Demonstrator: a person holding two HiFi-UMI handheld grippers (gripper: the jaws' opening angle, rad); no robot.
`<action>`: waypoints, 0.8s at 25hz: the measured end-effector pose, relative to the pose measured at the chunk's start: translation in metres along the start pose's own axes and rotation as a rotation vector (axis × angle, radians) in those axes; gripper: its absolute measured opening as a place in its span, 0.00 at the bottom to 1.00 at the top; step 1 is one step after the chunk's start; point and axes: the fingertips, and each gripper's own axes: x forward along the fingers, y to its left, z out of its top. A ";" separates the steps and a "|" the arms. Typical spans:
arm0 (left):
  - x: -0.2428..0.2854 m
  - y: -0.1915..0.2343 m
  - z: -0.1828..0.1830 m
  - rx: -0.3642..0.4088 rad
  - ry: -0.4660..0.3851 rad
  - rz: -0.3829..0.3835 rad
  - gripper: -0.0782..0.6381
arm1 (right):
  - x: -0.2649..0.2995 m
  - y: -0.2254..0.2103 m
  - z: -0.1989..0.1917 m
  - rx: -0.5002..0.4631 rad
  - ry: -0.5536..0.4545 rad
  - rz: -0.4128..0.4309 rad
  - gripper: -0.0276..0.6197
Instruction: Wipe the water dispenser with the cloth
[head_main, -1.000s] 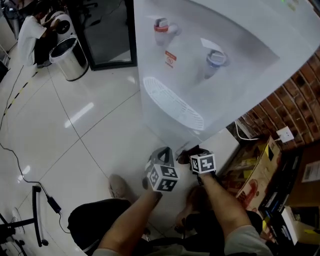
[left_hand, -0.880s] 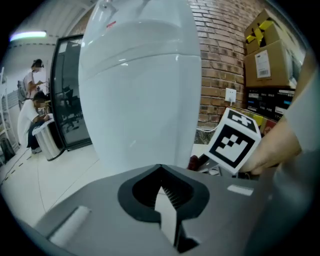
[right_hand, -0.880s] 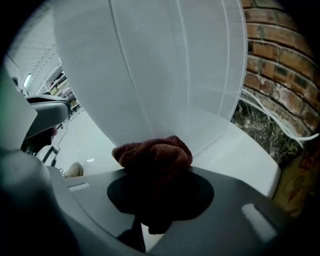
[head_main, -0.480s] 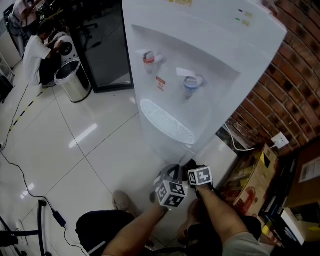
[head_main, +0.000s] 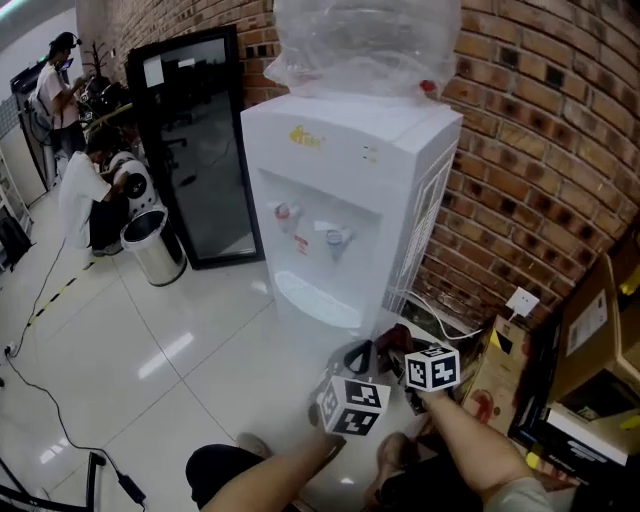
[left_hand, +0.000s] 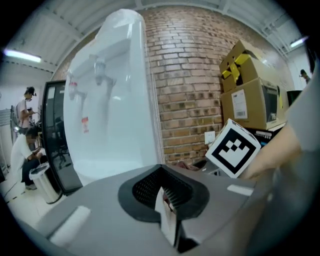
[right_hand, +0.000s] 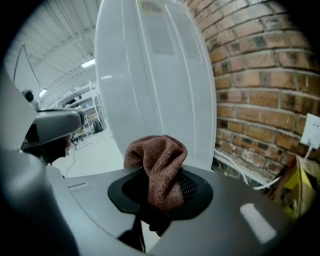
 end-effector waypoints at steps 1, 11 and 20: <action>-0.008 0.002 0.022 0.012 -0.035 -0.001 0.11 | -0.015 0.003 0.029 0.005 -0.077 0.014 0.20; -0.077 0.016 0.219 0.101 -0.344 0.059 0.11 | -0.217 0.056 0.302 -0.272 -0.736 0.045 0.20; -0.104 0.049 0.293 0.072 -0.430 0.148 0.11 | -0.271 0.088 0.450 -0.399 -0.984 -0.024 0.20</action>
